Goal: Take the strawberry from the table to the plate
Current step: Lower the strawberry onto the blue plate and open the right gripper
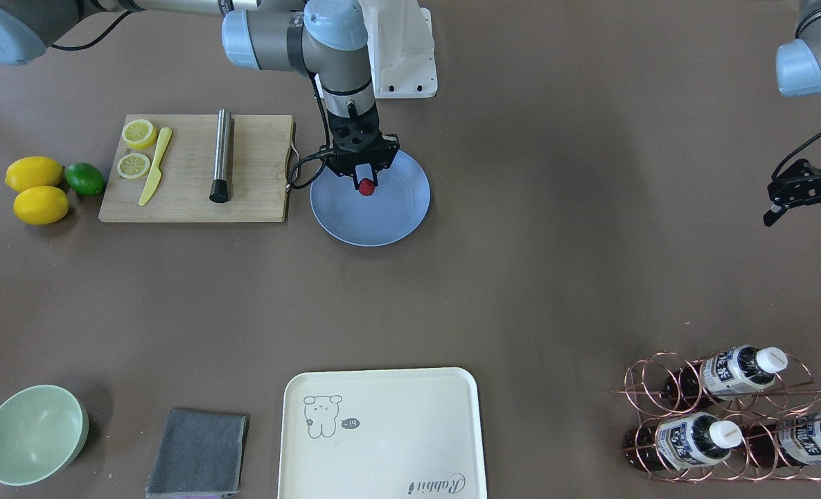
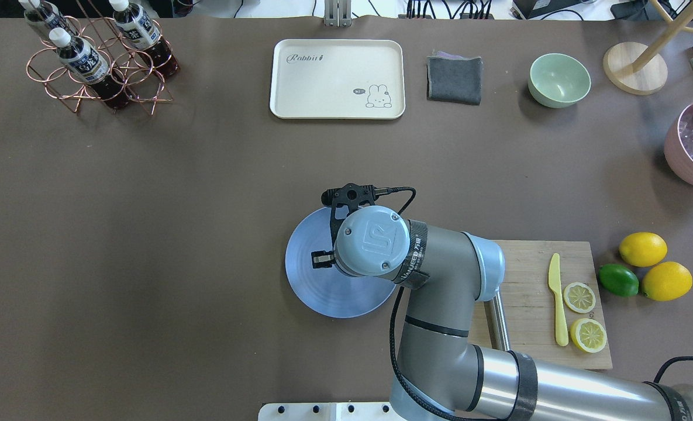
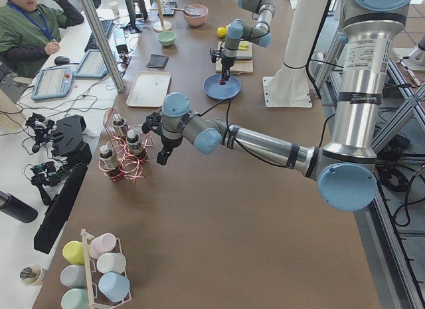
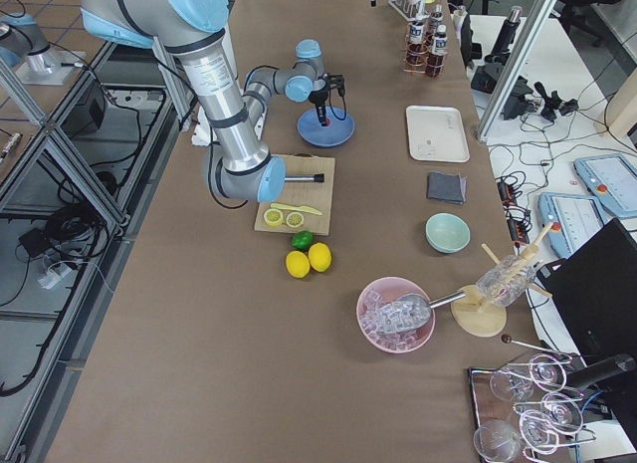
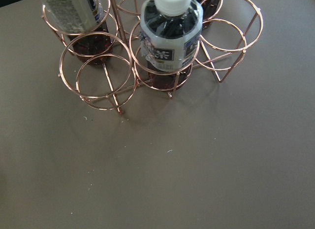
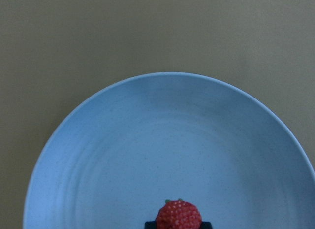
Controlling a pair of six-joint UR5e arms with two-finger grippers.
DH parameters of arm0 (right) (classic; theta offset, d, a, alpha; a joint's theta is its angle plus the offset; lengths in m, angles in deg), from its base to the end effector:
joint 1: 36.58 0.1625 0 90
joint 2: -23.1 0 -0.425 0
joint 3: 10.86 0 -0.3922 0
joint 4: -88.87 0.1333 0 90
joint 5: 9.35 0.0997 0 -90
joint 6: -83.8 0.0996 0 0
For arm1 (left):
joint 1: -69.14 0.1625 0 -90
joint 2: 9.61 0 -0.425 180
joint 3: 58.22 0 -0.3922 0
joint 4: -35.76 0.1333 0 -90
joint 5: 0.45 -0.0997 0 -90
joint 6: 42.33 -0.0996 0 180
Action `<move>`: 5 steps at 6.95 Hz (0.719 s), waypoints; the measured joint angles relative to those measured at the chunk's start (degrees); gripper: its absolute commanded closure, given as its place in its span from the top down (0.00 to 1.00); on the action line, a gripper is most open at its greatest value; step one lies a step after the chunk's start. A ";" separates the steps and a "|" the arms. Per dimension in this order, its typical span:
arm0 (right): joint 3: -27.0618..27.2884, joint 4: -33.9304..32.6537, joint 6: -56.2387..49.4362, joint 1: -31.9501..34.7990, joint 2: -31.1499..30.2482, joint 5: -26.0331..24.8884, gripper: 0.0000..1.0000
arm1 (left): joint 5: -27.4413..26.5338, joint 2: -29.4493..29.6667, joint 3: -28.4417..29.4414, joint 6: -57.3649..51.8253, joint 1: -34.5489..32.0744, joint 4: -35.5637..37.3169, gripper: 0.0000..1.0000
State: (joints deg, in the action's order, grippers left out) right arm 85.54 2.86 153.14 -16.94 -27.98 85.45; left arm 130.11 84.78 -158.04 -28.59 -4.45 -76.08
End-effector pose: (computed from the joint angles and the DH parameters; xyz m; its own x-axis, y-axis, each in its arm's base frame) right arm -0.6013 -0.3473 0.2034 0.6716 -0.1336 0.7287 -0.0408 0.9754 0.2165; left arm 0.0862 -0.5353 0.4925 0.6572 0.3808 -0.6505 -0.0745 0.8915 0.4468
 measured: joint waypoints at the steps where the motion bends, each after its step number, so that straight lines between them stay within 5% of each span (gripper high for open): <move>1: -0.78 0.08 -0.10 -0.13 0.00 -0.07 0.00 | -0.02 -0.09 0.09 -0.08 -0.03 0.02 0.98; 2: -1.34 0.15 -0.14 -0.26 -0.01 -0.12 0.00 | -0.06 -0.01 0.26 -0.10 -0.05 0.04 0.98; 3: -1.91 0.81 -0.14 -0.36 -0.02 -0.14 0.27 | -0.10 0.17 0.47 -0.11 -0.06 0.04 0.98; 4: -2.67 2.24 -0.05 -0.41 -0.01 -0.13 0.99 | -0.12 0.29 0.62 -0.11 -0.05 0.04 0.98; 5: -3.19 3.30 0.09 -0.42 0.02 -0.09 0.99 | -0.13 0.35 0.78 -0.11 -0.01 0.04 0.98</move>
State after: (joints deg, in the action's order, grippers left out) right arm 82.35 6.16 153.23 -17.36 -27.96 85.36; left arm 129.98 85.13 -157.26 -28.70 -4.47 -76.04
